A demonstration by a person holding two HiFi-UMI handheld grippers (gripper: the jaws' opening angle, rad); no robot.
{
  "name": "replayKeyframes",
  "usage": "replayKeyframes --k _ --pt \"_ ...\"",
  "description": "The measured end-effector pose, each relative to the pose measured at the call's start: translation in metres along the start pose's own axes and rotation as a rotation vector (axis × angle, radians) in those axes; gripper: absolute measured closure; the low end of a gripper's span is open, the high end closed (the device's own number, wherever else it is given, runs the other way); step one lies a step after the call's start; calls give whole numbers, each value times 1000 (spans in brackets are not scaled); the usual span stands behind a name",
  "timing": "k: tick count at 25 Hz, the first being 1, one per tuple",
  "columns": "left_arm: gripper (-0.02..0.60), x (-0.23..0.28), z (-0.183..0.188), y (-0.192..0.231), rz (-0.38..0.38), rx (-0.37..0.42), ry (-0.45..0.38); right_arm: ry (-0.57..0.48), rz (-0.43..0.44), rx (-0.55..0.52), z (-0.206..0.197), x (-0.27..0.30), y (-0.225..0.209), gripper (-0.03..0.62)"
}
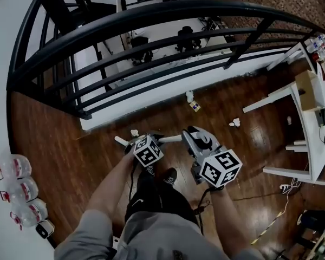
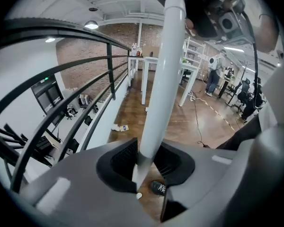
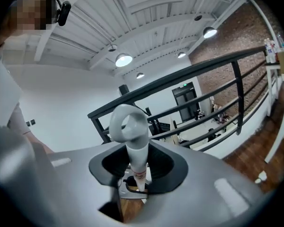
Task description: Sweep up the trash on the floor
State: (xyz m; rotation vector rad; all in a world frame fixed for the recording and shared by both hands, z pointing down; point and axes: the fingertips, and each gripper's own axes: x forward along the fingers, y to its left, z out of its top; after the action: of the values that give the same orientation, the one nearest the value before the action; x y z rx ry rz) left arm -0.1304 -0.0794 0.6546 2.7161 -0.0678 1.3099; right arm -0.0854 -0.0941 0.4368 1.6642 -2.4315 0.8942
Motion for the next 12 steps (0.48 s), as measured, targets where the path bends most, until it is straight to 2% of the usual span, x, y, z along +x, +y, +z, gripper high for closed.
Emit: replayKeyframes --k 5,8,12 --pt "489 47 -36 40 -61 -14 -6 17 -99 68 -33 56 -35 503" --pt "487 62 -32 64 -69 -29 -46 15 -146 82 -29 76 -59 504" --pt "486 77 -16 76 -112 -2 -61 17 -184 54 -21 81 -78 503"
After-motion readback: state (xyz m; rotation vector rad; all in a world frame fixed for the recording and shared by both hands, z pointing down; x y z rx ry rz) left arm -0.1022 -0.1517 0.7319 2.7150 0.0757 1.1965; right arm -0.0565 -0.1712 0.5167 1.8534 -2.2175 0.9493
